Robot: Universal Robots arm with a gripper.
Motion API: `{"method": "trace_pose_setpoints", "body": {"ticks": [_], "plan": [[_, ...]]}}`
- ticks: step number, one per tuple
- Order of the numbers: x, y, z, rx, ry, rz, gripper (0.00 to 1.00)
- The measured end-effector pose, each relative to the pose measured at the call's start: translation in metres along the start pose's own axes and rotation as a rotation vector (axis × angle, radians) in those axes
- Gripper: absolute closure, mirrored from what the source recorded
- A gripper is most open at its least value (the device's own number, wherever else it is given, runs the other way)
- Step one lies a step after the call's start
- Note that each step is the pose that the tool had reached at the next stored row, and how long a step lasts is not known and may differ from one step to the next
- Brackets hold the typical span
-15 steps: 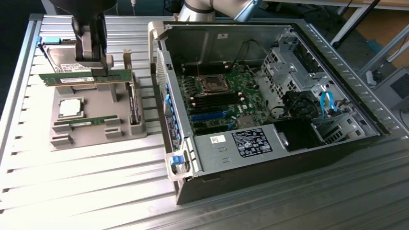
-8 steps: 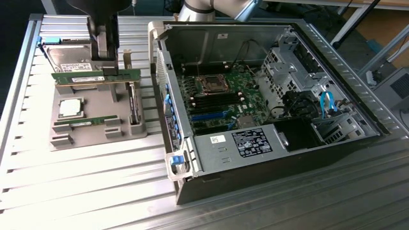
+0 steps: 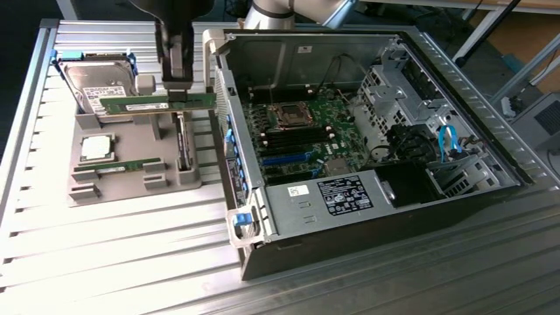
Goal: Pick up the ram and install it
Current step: 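Pick up the ram and move it above insertion slot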
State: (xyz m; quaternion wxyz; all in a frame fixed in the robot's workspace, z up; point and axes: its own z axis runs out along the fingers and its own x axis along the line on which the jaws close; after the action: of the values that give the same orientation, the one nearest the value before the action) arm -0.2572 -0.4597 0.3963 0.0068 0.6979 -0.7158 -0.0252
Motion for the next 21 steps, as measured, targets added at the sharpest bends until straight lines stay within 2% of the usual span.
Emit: {"method": "trace_pose_setpoints", "body": {"ticks": [2,3,6,12,14,16,17,20,21], "plan": [[0.0,-0.0078,-0.0003,-0.0001,0.0,0.0,0.88],[0.0,-0.0151,-0.0007,-0.0002,0.0001,-0.001,0.88],[-0.001,-0.0295,-0.0013,-0.0006,0.0001,-0.002,0.88],[-0.001,-0.0451,-0.002,-0.0012,0.0003,-0.005,0.88],[-0.001,-0.0541,-0.0024,-0.0018,0.0005,-0.008,0.88],[-0.002,-0.0587,-0.0026,-0.0022,0.0005,-0.01,0.88],[-0.002,-0.0679,-0.0031,-0.0029,0.0007,-0.014,0.88],[-0.002,-0.0798,-0.0036,-0.0038,0.001,-0.019,0.88],[-0.002,-0.0862,-0.0039,-0.0043,0.0011,-0.022,0.88]]}}
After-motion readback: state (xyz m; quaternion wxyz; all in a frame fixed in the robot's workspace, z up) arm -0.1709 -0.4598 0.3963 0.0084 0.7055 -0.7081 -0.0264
